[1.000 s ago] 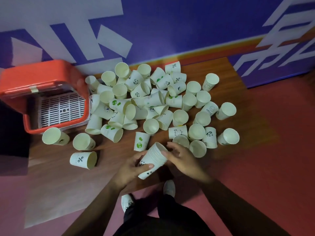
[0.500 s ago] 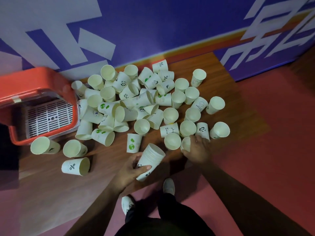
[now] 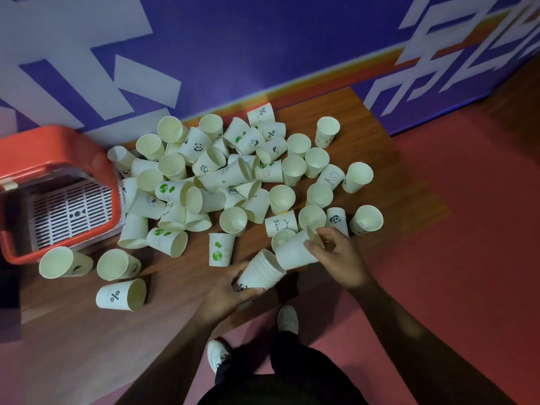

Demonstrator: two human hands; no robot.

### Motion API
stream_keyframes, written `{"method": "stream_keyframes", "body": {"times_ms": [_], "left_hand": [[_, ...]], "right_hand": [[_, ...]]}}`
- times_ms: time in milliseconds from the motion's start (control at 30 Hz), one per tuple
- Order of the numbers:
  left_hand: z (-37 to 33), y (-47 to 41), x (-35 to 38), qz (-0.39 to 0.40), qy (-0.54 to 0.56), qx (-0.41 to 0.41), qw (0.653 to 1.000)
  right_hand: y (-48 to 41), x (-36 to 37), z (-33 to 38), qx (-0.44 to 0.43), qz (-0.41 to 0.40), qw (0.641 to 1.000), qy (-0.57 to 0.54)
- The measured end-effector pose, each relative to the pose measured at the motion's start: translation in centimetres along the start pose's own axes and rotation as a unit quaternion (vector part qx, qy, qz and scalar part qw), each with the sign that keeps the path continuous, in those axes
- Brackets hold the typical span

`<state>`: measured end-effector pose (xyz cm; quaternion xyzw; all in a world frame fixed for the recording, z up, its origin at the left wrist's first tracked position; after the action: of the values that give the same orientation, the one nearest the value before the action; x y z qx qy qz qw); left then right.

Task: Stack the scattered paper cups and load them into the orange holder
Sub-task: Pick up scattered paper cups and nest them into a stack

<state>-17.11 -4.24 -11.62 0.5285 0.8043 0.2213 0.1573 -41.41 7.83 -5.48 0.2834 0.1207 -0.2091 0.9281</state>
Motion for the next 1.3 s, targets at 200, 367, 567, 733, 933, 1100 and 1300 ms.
{"method": "stream_keyframes", "body": {"times_ms": [200, 367, 567, 733, 933, 1100, 1300], "left_hand": [[-0.3, 0.0, 0.0, 0.037, -0.022, 0.02, 0.999], [0.0, 0.5, -0.3, 0.017, -0.002, 0.023, 1.0], [1.9, 2.1, -1.4, -0.029, 0.024, 0.013, 0.999], [2.1, 3.3, -2.2, -0.054, 0.019, -0.01, 0.998], [2.0, 4.0, -2.3, -0.073, 0.047, -0.019, 0.996], [2.3, 4.5, -2.5, -0.075, 0.038, -0.009, 0.996], [2.4, 4.8, -3.1, -0.088, 0.013, -0.033, 0.996]], "right_hand": [[-0.2, 2.6, 0.1, -0.02, 0.052, 0.997, -0.06], [0.2, 6.5, 0.2, 0.001, 0.151, 0.988, -0.042], [-0.6, 7.7, 0.6, 0.01, 0.208, 0.978, 0.016], [-3.9, 5.8, 0.3, -0.058, 0.031, 0.948, 0.31], [-5.9, 7.5, -1.4, -0.112, 0.011, 0.844, 0.525], [-5.4, 7.4, -1.3, -0.147, -0.04, 0.848, 0.508], [-4.4, 6.4, 2.2, -0.059, 0.055, 0.993, 0.092]]}}
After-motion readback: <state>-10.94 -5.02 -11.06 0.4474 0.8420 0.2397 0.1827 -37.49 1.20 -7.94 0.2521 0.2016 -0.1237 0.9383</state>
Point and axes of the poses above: each hand's wrist, its own y-axis away from the middle knuckle, its own x-axis out of the palm, z = x × y, the point moved 3 cm from there along -y, towards the middle knuckle, and after that the axes turned 12 degrees about z, right-handed, at the moved point
